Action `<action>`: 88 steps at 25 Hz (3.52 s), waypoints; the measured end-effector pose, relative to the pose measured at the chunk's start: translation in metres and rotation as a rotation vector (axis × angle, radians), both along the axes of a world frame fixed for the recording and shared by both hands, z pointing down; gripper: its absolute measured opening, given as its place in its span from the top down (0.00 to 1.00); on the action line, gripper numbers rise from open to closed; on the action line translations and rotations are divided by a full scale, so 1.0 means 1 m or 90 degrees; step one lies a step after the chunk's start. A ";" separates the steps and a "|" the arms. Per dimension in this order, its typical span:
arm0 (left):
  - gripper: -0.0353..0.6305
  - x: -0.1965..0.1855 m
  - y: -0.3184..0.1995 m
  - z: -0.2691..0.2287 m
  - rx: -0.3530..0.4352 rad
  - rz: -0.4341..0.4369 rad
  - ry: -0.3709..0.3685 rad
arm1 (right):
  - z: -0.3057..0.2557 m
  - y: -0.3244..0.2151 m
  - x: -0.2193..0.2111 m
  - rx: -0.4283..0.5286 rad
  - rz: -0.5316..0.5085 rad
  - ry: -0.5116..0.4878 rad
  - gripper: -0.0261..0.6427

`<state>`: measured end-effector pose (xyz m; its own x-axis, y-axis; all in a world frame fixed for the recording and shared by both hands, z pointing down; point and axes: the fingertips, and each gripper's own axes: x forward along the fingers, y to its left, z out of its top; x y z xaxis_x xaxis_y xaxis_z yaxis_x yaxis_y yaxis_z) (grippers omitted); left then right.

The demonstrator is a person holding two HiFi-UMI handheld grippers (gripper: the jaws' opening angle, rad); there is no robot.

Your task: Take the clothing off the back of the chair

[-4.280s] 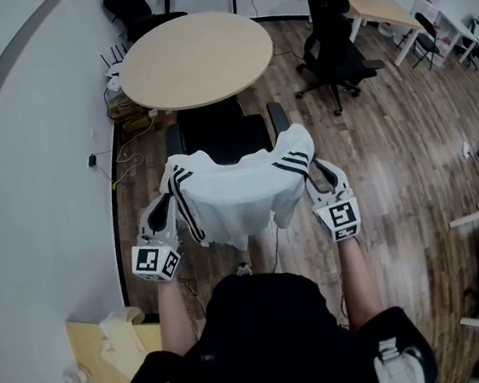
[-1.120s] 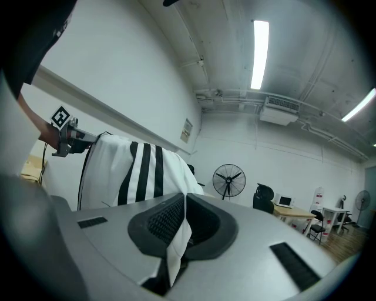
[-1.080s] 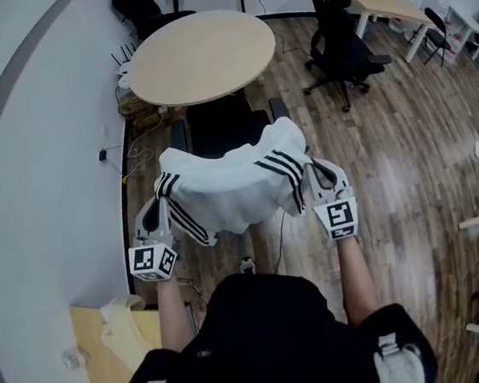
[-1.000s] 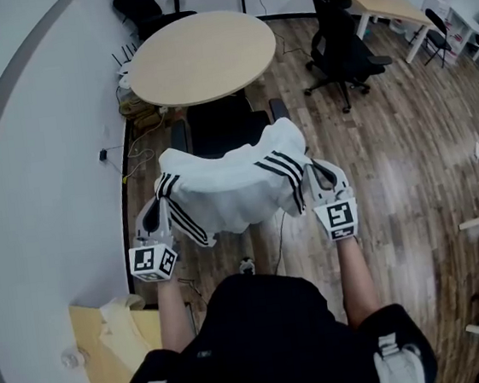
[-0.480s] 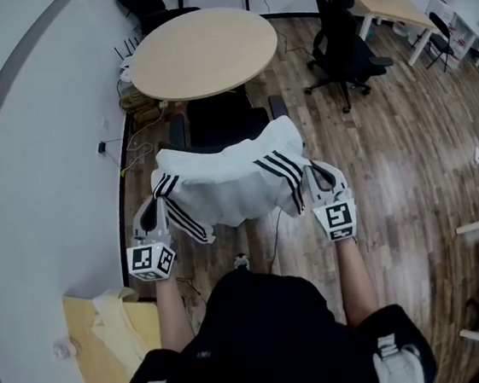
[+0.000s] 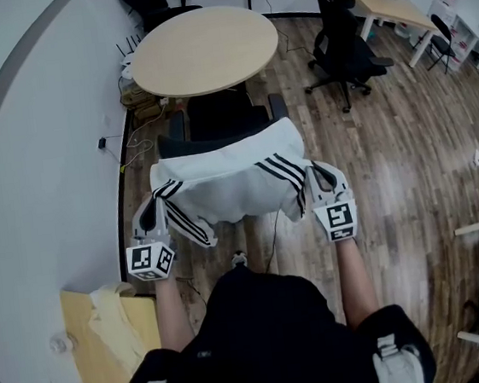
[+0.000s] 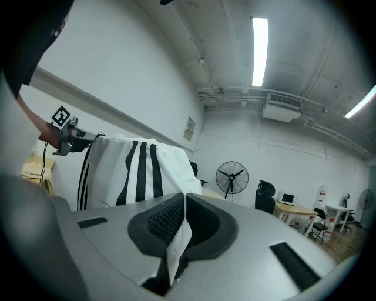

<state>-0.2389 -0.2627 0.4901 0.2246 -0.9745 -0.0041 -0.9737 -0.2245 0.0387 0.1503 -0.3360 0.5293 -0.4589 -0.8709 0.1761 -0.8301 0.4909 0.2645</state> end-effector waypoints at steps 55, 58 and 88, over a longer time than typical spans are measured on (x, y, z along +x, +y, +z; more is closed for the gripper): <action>0.93 0.015 0.130 0.010 -0.017 -0.052 -0.004 | 0.022 0.103 0.011 -0.026 -0.057 0.014 0.96; 0.93 0.015 0.135 0.014 -0.017 -0.060 0.000 | 0.026 0.107 0.012 -0.029 -0.063 0.019 0.96; 0.93 0.026 0.123 0.016 -0.009 -0.061 0.009 | 0.028 0.102 0.025 -0.031 -0.062 0.029 0.96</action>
<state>-0.2127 -0.1396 0.5065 0.1307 -0.9914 0.0068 -0.9900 -0.1301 0.0551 0.1752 -0.2343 0.5574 -0.5320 -0.8121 0.2398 -0.7651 0.5824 0.2747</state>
